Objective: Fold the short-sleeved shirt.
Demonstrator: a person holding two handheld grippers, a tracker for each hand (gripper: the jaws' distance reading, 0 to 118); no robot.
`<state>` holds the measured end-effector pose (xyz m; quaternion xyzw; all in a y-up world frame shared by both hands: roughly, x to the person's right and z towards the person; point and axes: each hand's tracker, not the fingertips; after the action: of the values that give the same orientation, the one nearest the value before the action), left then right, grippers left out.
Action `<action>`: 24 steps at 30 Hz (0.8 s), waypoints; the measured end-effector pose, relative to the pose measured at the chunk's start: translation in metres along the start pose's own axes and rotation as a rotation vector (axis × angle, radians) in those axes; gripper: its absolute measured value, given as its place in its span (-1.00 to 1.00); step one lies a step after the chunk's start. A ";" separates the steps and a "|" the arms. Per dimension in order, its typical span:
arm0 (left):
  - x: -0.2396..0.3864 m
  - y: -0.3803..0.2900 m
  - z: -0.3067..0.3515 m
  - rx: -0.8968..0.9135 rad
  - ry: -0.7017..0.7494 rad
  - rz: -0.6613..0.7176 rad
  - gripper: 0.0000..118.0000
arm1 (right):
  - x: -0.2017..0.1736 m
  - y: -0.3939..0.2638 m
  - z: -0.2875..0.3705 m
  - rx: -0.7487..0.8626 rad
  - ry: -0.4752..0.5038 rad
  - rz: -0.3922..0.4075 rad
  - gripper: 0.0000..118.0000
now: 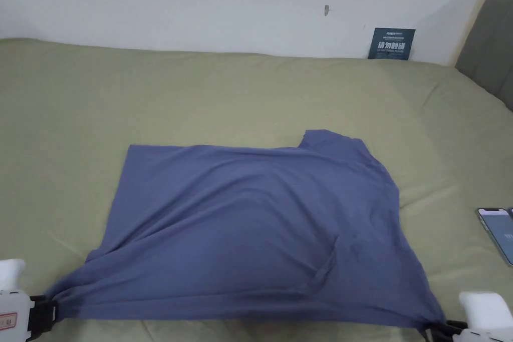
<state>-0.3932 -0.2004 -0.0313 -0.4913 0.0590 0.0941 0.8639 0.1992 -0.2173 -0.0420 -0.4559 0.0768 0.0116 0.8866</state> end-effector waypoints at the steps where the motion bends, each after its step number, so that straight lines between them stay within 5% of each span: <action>1: 0.000 -0.001 0.004 0.004 -0.004 -0.003 -0.95 | 0.001 0.002 0.006 0.017 0.006 -0.010 -0.94; 13: 0.012 0.059 0.043 0.106 -0.069 -0.044 -0.95 | -0.003 0.079 0.045 0.174 -0.002 0.019 -0.94; 24: 0.033 0.171 -0.044 0.081 -0.072 -0.021 -0.95 | 0.027 0.195 -0.055 0.111 -0.022 -0.054 -0.94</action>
<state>-0.3988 -0.1489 -0.2034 -0.4528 0.0263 0.1001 0.8856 0.2016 -0.1494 -0.2349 -0.4078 0.0551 -0.0116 0.9113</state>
